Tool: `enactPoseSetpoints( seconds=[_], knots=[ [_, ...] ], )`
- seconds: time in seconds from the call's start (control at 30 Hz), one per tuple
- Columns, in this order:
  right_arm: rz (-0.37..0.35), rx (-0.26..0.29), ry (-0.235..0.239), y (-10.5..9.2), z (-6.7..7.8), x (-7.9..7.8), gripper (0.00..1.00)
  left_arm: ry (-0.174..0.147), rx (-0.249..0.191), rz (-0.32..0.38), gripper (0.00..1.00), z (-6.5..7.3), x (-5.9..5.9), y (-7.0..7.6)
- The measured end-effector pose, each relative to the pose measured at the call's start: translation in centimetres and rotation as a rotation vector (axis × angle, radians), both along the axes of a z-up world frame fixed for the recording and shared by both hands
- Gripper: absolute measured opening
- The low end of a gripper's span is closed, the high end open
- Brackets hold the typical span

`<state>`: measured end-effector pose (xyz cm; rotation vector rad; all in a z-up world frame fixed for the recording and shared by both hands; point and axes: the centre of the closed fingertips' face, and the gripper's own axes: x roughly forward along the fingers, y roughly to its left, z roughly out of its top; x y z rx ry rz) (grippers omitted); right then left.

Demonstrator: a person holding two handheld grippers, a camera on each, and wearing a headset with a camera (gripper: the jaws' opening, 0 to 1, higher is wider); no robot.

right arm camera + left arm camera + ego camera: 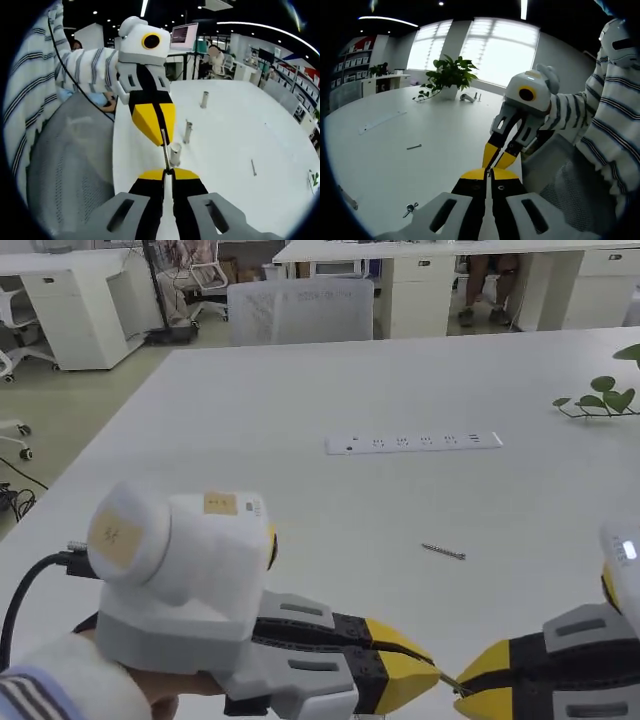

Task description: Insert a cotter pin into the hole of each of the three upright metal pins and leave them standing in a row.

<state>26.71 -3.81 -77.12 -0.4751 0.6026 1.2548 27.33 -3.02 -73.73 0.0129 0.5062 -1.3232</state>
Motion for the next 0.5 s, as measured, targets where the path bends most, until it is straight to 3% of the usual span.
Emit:
enactPoseSetpoints(
  seconds=[0.17, 0.5],
  knots=[
    [0.008, 0.008, 0.006, 0.11, 0.13, -0.19, 0.06, -0.002, -0.003, -0.01, 0.0, 0.04, -0.18, 0.08],
    [0.031, 0.0, 0.035, -0.5, 0.48, -0.4, 0.04, -0.044, 0.023, -0.062, 0.01, -0.53, -0.75, 0.13]
  ],
)
